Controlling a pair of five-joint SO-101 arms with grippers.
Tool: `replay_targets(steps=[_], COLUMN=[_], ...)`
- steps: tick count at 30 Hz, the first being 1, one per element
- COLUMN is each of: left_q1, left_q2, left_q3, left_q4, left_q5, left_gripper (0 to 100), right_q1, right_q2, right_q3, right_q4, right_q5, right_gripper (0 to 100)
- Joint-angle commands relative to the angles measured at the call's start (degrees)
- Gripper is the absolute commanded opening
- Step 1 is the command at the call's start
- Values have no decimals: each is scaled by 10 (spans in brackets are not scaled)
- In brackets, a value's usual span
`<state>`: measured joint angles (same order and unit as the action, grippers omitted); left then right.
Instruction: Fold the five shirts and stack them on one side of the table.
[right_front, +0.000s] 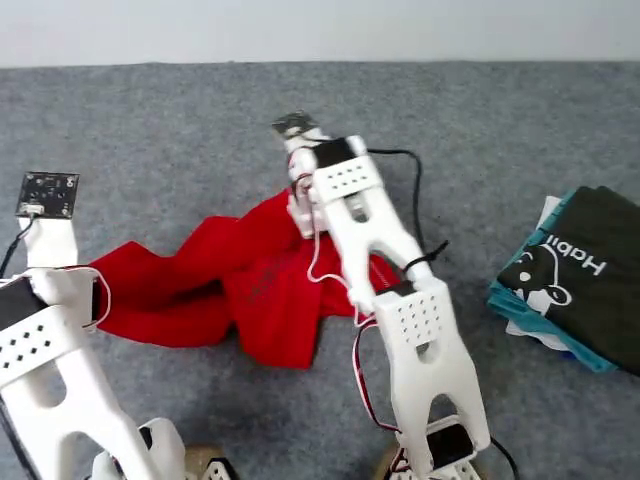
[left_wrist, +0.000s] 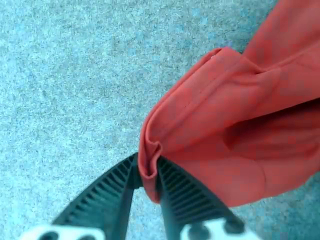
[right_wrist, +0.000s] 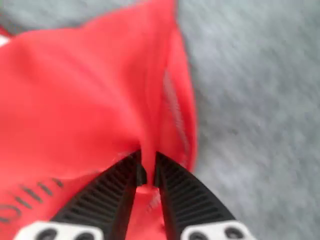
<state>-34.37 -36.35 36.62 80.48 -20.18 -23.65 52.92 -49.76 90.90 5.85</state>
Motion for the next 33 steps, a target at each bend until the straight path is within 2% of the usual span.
replay_targets(steps=[1, 3, 11, 17, 19, 27, 33], left_q1=[-2, -2, -2, -2, -2, -1, -1], left_q2=[-18, -18, -17, -15, -15, -15, -18], left_q3=[-1, -1, -1, -1, -1, -1, 22], left_q4=[-8, -8, -9, -9, -9, -9, -11], left_q5=[-5, -5, -5, -5, -5, -5, -6], left_gripper=[13, 13, 13, 13, 13, 13, 13], right_q1=[25, 29, 44, 44, 36, 7, -21], right_q2=[-7, -7, -49, -51, -41, 47, 101], right_q3=[-28, -25, -52, -148, -178, -209, -209], right_q4=[80, 121, 110, 109, 88, -44, -87], right_q5=[3, 25, 35, 32, 33, 35, 33], right_gripper=[20, 14, 32, 258, 297, 270, 270])
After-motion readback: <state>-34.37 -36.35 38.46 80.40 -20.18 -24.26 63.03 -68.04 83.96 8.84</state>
